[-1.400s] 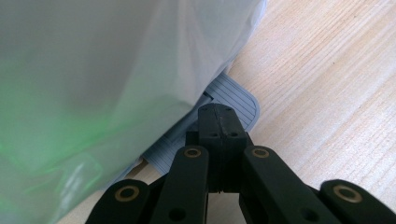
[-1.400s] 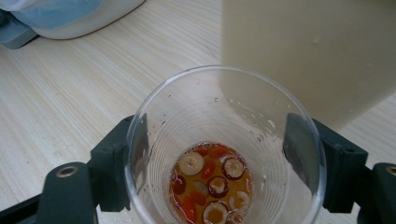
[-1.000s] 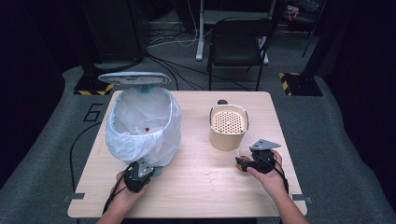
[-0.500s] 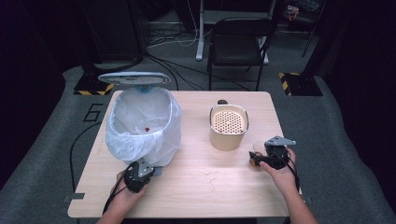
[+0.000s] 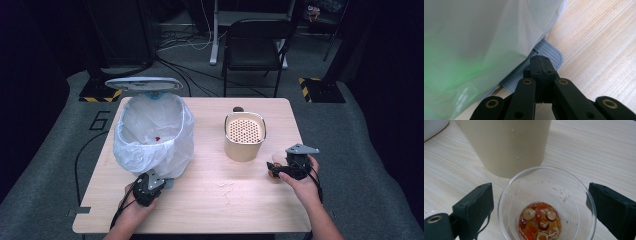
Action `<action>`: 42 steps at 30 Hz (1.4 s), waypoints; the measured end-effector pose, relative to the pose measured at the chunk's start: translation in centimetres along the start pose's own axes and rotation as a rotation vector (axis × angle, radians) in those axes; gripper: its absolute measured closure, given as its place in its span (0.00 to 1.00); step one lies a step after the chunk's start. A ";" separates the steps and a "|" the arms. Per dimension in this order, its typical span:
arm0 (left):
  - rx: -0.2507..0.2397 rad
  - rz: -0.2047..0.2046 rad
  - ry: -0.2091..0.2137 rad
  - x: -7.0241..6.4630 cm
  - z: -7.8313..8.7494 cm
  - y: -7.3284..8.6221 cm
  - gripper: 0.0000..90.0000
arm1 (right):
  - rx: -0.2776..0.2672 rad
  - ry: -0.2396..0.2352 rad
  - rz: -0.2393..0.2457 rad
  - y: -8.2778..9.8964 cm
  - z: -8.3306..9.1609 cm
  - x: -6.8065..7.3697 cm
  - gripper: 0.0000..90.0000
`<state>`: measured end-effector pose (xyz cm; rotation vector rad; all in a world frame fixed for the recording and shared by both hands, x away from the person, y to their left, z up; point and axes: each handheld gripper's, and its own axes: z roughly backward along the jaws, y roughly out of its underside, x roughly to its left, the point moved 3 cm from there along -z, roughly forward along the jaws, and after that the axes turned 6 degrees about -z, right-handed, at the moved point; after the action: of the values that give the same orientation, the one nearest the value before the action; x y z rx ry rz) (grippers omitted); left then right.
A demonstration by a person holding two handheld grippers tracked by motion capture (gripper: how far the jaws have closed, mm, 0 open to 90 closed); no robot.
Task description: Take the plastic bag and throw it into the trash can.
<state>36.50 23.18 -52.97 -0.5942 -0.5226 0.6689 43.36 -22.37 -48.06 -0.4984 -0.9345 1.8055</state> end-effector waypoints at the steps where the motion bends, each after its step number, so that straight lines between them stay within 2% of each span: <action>1: 0.000 0.000 0.000 0.0 0.0 0.0 1.00 | -0.004 -0.001 0.002 -0.2 0.1 0.1 0.08; 4: 0.004 -0.020 -0.002 0.1 0.0 0.0 1.00 | -0.020 -0.004 0.011 -0.7 0.6 0.4 0.08; 5: 0.000 0.000 0.000 0.0 0.0 0.0 1.00 | -0.022 -0.005 0.014 -1.0 0.8 0.5 0.08; 7: 0.000 0.000 0.000 0.0 0.0 0.0 1.00 | -0.033 0.000 0.017 -1.5 1.1 0.8 0.09; 10: 0.001 -0.005 -0.001 0.0 0.0 0.0 1.00 | -0.051 -0.016 0.025 -2.5 1.6 1.1 0.18; 11: 0.004 -0.021 -0.002 0.1 0.0 0.0 1.00 | -0.052 -0.020 0.025 -2.9 1.6 1.2 0.20; 13: 0.004 -0.020 -0.002 0.1 0.0 0.0 1.00 | -0.048 -0.038 0.010 -3.8 1.6 1.2 0.30; 14: 0.004 -0.021 -0.002 0.1 0.0 0.0 1.00 | -0.045 -0.043 0.004 -4.1 1.6 1.2 0.32; 19: 0.003 -0.021 0.003 0.2 0.0 0.0 1.00 | -0.049 -0.029 0.004 -6.0 0.8 1.4 0.38; 20: 0.001 0.000 0.006 0.0 0.0 0.0 1.00 | -0.051 -0.029 0.006 -6.2 0.6 1.4 0.39; 26: 0.007 -0.013 -0.004 -0.1 0.0 0.0 1.00 | -0.049 -0.023 -0.019 -8.0 -0.4 1.6 0.40; 28: 0.011 -0.008 0.008 0.0 0.1 0.0 1.00 | -0.046 -0.021 -0.013 -8.4 -0.8 1.8 0.41; 32: 0.011 -0.007 0.008 0.0 0.1 0.0 1.00 | -0.022 -0.009 -0.007 -8.8 -1.9 1.8 0.44; 35: 0.004 -0.007 0.000 0.0 0.0 0.0 1.00 | -0.013 -0.024 -0.034 -8.8 -2.6 1.6 0.50; 38: 0.000 -0.004 0.002 0.0 0.0 0.0 1.00 | 0.001 -0.026 -0.028 -8.7 -3.0 1.5 0.56; 42: 0.000 -0.004 0.002 0.0 0.0 0.0 1.00 | 0.007 -0.021 -0.042 -8.7 -3.3 1.5 0.61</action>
<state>36.51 23.19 -52.97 -0.5938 -0.5217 0.6639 50.16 -18.02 -43.13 -0.4530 -0.9456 1.7782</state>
